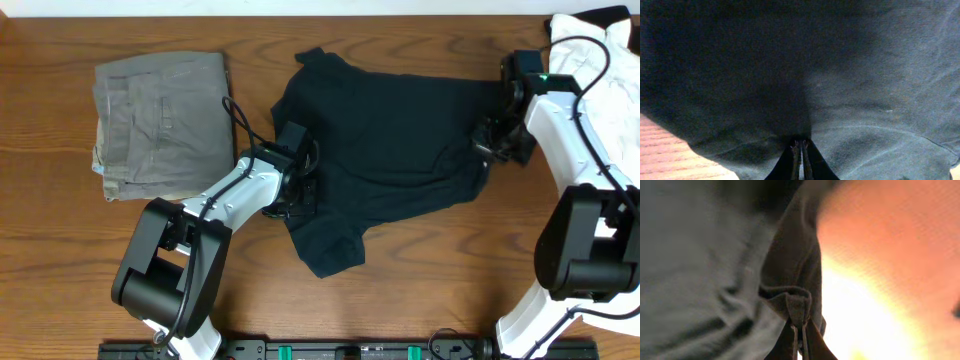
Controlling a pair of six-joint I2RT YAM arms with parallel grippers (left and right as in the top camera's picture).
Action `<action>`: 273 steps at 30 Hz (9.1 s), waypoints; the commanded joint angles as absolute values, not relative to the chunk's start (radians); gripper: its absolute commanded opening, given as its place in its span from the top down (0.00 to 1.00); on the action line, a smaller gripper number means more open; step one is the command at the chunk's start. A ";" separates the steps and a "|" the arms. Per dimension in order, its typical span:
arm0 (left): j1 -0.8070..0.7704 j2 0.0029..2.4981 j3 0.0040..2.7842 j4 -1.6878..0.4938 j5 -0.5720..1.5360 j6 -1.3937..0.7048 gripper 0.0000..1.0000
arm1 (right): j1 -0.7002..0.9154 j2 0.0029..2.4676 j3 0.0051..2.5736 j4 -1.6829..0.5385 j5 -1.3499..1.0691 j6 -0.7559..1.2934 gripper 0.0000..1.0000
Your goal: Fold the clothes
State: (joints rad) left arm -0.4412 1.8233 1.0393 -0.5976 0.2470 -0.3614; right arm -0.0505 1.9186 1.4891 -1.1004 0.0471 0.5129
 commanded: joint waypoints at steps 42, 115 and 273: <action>-0.437 1.797 1.034 -0.846 0.051 -0.327 0.94 | -0.335 1.913 1.140 -1.109 0.300 0.579 0.97; -0.202 1.508 1.517 -0.957 -0.020 -0.319 0.84 | 0.094 1.913 1.835 -0.788 -0.303 -0.004 0.09; -0.331 2.112 1.510 0.128 0.288 -0.300 0.91 | -0.110 2.351 2.459 -1.244 -0.086 0.258 0.01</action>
